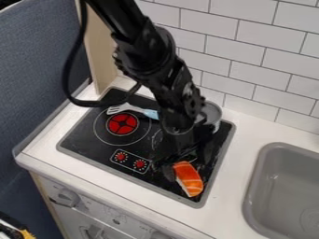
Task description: Move the sashimi from the left side of the stove to the right down corner
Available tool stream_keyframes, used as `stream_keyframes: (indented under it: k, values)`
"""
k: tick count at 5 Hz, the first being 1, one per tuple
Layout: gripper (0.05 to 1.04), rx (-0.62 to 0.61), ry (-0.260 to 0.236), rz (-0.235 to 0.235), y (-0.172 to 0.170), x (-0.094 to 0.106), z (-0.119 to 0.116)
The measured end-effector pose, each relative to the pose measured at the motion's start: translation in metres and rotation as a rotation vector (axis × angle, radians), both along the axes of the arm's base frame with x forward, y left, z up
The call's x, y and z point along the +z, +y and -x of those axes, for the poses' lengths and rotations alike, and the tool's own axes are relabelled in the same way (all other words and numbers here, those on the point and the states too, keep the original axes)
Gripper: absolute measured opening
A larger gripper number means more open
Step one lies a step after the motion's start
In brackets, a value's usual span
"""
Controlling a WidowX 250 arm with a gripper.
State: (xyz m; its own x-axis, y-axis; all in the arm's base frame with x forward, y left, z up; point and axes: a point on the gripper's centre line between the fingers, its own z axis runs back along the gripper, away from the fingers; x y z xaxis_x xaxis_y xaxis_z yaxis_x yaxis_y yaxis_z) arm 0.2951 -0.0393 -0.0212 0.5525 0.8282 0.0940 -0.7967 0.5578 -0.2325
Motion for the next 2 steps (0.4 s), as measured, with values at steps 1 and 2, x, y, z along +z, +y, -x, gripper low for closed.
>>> stream_keyframes:
  k: [1, 2]
  values:
    - [1.0, -0.023, -0.045, 0.025, -0.004, 0.021, 0.001]
    - [1.0, -0.051, -0.094, 0.016, -0.003, 0.042, 0.0]
